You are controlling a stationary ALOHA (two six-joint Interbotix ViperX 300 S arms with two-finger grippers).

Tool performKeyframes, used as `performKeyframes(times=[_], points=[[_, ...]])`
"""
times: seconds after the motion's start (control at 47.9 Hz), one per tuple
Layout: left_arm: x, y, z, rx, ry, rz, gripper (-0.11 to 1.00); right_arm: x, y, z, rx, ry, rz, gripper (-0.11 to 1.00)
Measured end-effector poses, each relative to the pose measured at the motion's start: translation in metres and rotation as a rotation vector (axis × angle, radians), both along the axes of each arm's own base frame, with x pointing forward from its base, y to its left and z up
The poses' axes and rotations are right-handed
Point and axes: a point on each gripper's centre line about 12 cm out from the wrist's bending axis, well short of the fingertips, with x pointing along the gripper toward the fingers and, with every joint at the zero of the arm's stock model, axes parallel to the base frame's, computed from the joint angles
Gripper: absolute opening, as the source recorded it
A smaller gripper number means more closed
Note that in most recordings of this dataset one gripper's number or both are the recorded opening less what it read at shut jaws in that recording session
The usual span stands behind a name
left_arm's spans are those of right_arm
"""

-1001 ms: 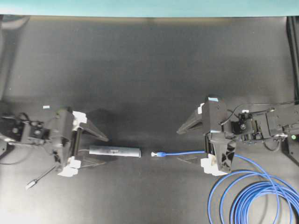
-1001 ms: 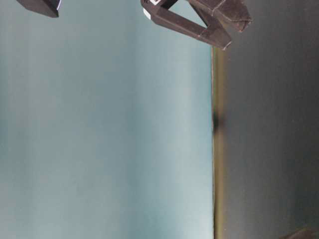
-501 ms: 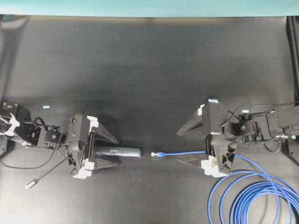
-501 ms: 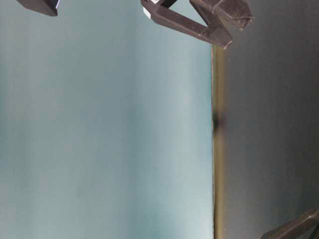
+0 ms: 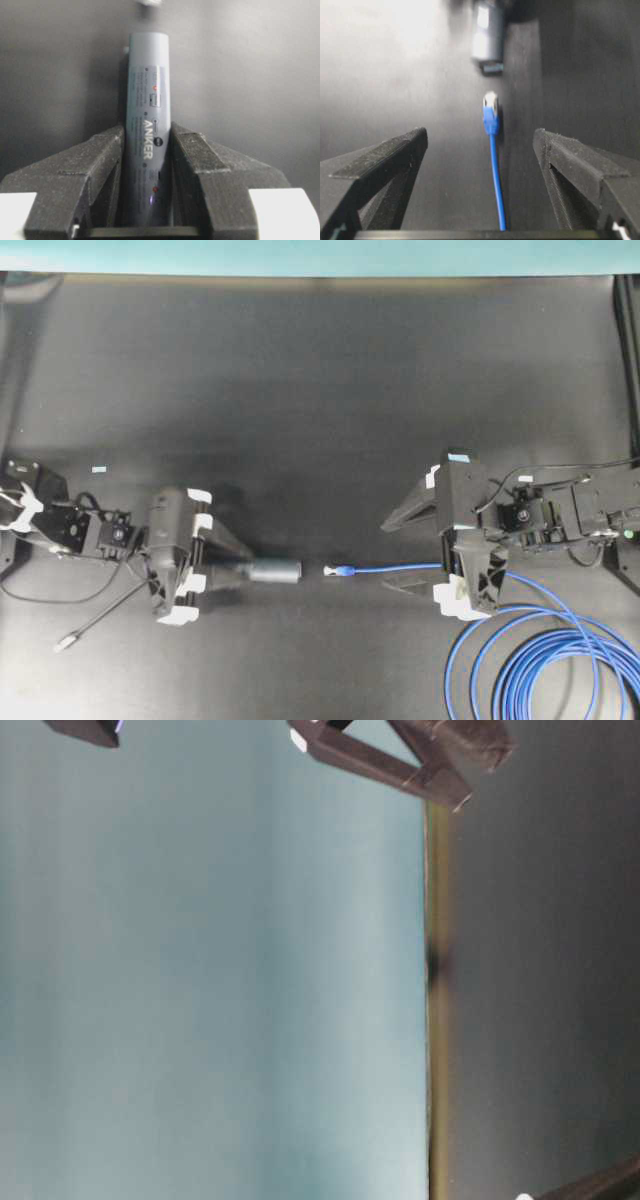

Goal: Insert the LAN cable into the hub.
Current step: 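Close the left gripper on the grey hub body, then close the right gripper on the blue LAN plug and lift it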

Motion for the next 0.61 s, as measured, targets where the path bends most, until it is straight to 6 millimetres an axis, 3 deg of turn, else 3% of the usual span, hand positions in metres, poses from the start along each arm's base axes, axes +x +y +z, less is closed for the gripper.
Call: performKeyframes(times=[0.292, 0.605], points=[[0.014, 0.006, 0.046, 0.028, 0.112, 0.026, 0.28, 0.008, 0.001, -0.027, -0.005, 0.004, -0.004, 0.82], [0.004, 0.006, 0.078, 0.059, 0.291, 0.027, 0.28, 0.027, 0.005, -0.070, -0.013, 0.011, -0.005, 0.81]])
